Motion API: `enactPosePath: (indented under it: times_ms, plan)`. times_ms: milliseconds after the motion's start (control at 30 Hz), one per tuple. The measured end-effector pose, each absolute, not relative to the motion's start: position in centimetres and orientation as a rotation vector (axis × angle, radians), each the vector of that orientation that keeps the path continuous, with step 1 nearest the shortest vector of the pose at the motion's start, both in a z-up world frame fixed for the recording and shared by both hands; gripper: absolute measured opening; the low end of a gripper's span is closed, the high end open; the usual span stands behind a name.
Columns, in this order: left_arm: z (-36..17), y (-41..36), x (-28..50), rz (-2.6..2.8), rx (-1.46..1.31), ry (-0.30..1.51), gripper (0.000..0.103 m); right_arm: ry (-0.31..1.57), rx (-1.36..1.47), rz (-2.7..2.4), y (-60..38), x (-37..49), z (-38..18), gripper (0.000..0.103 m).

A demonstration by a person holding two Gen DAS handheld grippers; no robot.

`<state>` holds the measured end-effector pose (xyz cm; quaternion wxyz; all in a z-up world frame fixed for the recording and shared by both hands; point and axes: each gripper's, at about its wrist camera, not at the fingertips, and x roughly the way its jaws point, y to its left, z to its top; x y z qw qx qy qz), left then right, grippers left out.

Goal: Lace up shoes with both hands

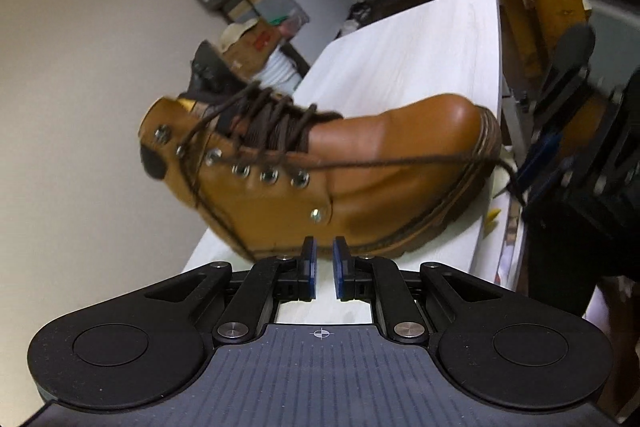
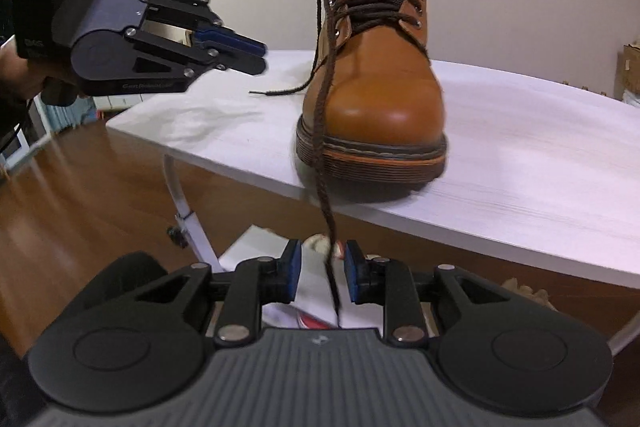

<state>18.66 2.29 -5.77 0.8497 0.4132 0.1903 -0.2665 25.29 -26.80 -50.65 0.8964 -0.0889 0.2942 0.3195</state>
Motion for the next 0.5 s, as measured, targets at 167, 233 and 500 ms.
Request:
enactPosePath:
  times_ms: [167, 233, 500]
  plan:
    - [-5.3, 1.6, 18.7, -0.595, 0.87, 0.364, 0.011, 0.663, -0.194, 0.655, -26.9, 25.6, -51.5, 0.003]
    - [-4.5, 1.3, 18.5, -0.631, 0.87, 0.339, 0.011, 0.651, -0.252, 0.654, -27.4, 24.5, -50.8, 0.003]
    - [0.1, -2.4, 18.4, -0.904, 0.766, 0.256, 0.018, 0.308, -0.862, 0.46, -28.4, 20.1, -45.4, 0.003]
